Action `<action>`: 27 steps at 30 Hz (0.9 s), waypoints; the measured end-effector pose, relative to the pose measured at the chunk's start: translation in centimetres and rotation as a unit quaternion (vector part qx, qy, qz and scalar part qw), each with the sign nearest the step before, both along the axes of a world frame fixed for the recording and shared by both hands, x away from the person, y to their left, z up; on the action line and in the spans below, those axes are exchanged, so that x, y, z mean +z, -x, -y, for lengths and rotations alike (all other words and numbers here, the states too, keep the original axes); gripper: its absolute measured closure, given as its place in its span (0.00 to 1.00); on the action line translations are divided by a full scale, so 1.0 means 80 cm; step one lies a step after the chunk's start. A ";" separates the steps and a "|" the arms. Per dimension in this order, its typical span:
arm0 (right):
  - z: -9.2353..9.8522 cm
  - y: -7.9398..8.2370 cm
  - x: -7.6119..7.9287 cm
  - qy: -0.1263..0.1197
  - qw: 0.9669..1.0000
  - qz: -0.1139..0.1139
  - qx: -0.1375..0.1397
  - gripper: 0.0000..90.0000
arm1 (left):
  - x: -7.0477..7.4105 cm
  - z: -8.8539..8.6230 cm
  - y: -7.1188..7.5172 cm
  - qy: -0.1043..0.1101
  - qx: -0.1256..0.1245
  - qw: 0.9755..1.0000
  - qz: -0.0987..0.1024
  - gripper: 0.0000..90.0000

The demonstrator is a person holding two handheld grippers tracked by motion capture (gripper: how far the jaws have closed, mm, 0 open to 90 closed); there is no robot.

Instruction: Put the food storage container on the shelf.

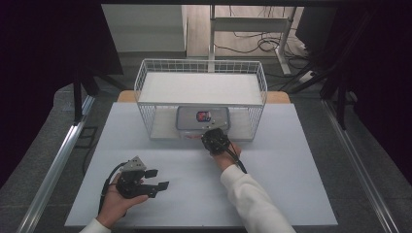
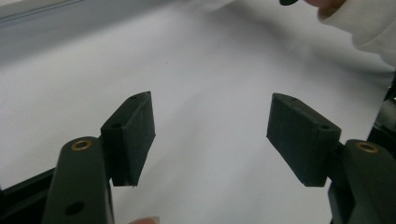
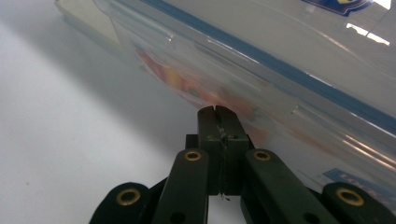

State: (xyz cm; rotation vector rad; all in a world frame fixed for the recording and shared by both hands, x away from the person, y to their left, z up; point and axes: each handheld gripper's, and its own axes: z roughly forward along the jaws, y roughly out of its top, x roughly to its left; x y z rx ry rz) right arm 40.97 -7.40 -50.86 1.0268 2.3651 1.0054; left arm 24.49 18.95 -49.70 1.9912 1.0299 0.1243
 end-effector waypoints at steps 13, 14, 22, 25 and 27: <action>-0.001 -0.010 0.001 -0.006 1.000 0.000 -0.010 0.99 | 0.000 -0.001 0.000 -0.006 0.002 1.000 0.003 0.35; 0.000 -0.010 0.002 -0.007 1.000 -0.001 -0.007 0.99 | 0.000 -0.001 0.000 -0.006 0.002 1.000 0.003 0.35; 0.001 0.014 0.020 0.000 0.999 0.014 0.041 0.99 | 0.000 -0.001 0.002 -0.008 0.003 1.000 0.005 0.35; 0.004 0.023 0.025 -0.002 0.998 0.021 0.055 0.99 | 0.001 0.000 0.001 -0.004 0.003 1.000 0.003 0.35; 0.011 0.033 0.032 -0.009 0.997 0.022 0.076 0.99 | 0.000 0.000 -0.001 0.004 0.005 1.000 -0.004 0.35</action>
